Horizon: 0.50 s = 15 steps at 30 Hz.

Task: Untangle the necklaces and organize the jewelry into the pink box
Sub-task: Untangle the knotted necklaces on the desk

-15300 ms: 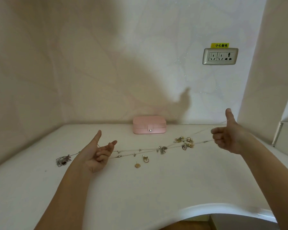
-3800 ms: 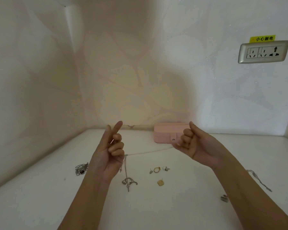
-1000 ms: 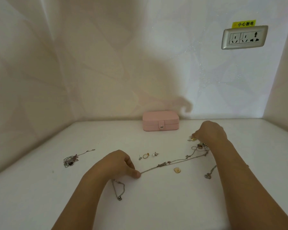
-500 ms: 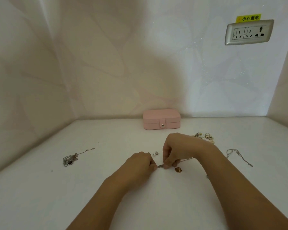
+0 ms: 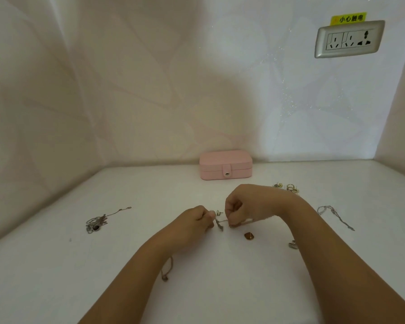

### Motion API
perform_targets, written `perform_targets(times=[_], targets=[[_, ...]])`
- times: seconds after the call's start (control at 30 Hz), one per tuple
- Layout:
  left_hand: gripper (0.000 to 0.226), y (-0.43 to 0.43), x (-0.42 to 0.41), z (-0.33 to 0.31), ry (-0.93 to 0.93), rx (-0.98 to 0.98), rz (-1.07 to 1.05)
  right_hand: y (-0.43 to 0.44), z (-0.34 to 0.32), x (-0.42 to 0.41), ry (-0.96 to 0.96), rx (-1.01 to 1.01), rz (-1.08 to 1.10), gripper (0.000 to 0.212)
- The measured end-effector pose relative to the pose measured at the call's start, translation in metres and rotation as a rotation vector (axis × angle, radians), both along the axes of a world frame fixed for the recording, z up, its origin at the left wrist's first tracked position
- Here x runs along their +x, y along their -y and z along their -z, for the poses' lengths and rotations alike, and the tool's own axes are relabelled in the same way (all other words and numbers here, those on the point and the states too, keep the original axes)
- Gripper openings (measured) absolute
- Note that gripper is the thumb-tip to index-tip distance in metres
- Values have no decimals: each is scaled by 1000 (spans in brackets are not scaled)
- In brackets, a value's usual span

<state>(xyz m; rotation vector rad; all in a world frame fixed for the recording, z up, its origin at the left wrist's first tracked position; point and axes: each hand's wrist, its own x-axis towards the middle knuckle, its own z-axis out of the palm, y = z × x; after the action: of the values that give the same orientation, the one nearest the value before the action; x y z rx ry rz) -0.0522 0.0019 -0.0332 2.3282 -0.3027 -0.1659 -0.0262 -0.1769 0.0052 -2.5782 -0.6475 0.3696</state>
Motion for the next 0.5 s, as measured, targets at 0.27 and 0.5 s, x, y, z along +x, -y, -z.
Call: perform_targets(times=[0.27, 0.5], targets=[[25, 3, 0, -3, -210, -545, -102, -1, -1, 3, -233, 511, 49, 16], [33, -6, -4, -12, -278, -461, -141, 2, -2, 4, 44, 291, 17, 14]])
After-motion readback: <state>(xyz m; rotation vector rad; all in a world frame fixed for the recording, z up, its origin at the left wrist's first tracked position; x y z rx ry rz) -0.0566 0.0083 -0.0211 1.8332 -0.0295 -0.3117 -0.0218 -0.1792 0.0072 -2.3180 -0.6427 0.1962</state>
